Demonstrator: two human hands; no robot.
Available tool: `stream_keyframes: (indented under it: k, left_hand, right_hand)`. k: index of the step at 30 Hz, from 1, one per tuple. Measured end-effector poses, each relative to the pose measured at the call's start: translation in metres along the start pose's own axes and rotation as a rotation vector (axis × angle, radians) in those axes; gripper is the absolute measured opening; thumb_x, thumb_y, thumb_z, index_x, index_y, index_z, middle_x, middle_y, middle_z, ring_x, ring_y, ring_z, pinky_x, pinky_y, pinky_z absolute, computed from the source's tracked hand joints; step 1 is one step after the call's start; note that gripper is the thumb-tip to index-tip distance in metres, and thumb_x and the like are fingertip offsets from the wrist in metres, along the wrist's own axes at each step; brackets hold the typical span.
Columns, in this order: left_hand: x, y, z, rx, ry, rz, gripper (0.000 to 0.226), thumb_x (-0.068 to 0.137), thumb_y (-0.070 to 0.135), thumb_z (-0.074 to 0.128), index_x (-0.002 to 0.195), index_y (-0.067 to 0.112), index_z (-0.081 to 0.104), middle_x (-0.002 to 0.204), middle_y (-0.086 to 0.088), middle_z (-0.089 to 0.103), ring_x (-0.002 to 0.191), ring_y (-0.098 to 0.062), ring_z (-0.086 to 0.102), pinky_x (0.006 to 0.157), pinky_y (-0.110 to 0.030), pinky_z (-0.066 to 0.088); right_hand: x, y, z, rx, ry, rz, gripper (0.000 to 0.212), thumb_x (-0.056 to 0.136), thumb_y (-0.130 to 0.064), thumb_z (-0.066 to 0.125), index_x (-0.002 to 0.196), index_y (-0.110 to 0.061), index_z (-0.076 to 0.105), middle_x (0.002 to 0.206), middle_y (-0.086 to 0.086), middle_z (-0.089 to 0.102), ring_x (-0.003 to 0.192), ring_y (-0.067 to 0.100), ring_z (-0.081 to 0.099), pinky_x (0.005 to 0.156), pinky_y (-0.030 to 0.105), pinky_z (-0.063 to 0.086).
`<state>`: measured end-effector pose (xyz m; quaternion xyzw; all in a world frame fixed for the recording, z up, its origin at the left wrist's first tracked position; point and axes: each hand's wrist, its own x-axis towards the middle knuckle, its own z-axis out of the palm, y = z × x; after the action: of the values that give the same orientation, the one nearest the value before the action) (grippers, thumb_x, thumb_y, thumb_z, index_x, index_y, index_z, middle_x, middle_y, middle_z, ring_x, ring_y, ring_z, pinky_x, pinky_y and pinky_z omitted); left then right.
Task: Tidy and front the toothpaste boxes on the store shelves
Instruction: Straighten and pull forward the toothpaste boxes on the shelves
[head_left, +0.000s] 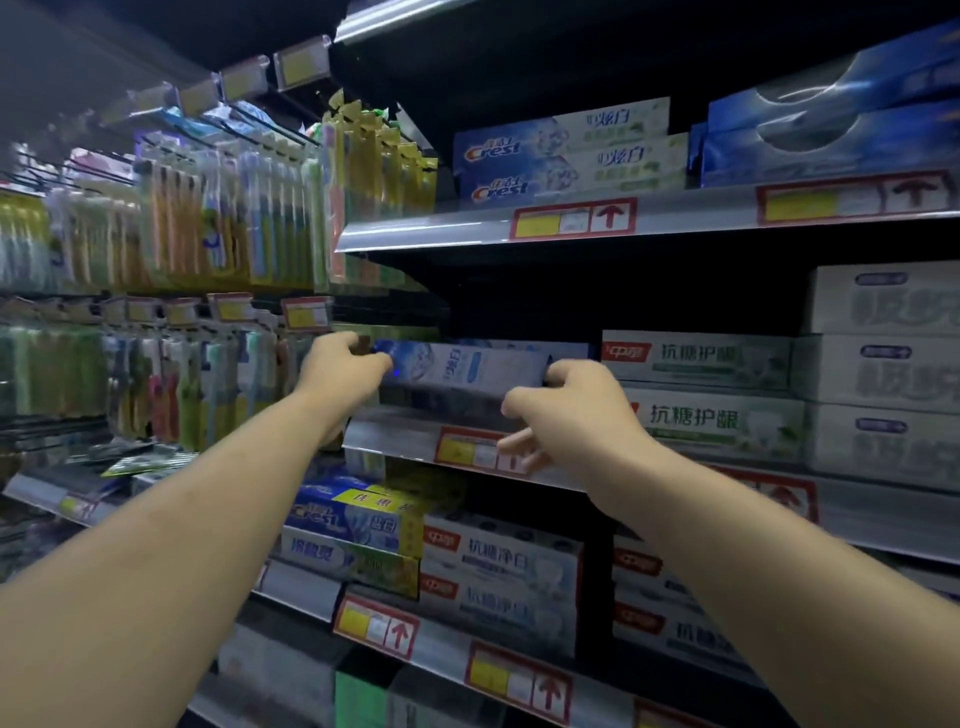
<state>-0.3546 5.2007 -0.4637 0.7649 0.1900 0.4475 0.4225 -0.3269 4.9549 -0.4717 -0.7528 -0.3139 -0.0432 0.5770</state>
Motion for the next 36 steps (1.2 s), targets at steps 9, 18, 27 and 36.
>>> stream_keyframes:
  k: [9, 18, 27, 36]
  left_hand:
    - [0.007, 0.014, 0.013, -0.231, -0.083, -0.056, 0.031, 0.085, 0.000, 0.062, 0.113, 0.012, 0.063, 0.109, -0.009, 0.066, 0.109, -0.028, 0.061, 0.101, -0.046, 0.051]
    - [0.018, 0.020, 0.046, -0.257, -0.073, -0.082, 0.026, 0.090, -0.004, 0.049, 0.107, 0.011, 0.062, 0.093, -0.006, 0.064, 0.088, -0.021, 0.057, 0.071, -0.024, 0.047]
    - [0.010, 0.016, 0.039, 0.282, -0.205, -0.030, 0.020, 0.091, 0.002, 0.054, 0.110, -0.004, 0.052, 0.112, -0.024, 0.057, 0.105, -0.038, 0.057, 0.086, -0.041, 0.048]
    - [-0.049, 0.024, 0.012, 0.778, -0.225, 0.402, 0.056, 0.091, 0.050, 0.061, 0.137, 0.020, 0.050, 0.130, -0.009, 0.054, 0.120, -0.036, 0.053, 0.103, -0.052, 0.042]
  right_hand:
    - [0.039, -0.022, -0.033, -0.150, 0.100, 0.096, 0.037, 0.097, -0.008, 0.053, 0.133, 0.000, 0.047, 0.073, 0.018, 0.068, 0.043, 0.017, 0.060, 0.046, 0.028, 0.042]
    - [0.054, -0.012, -0.049, -0.209, 0.152, 0.149, 0.044, 0.093, -0.018, 0.066, 0.130, 0.004, 0.059, 0.038, 0.007, 0.053, 0.039, 0.019, 0.043, 0.044, 0.027, 0.037]
    - [0.039, -0.012, -0.056, -0.434, 0.076, 0.056, 0.023, 0.092, -0.014, 0.068, 0.077, -0.007, 0.052, 0.060, 0.013, 0.057, 0.037, 0.015, 0.056, 0.048, 0.025, 0.041]
    - [-0.009, -0.004, -0.053, -0.986, -0.089, -0.332, 0.056, 0.096, -0.037, 0.066, 0.146, -0.019, 0.048, 0.142, 0.004, 0.056, 0.124, 0.027, 0.056, 0.099, 0.046, 0.052]
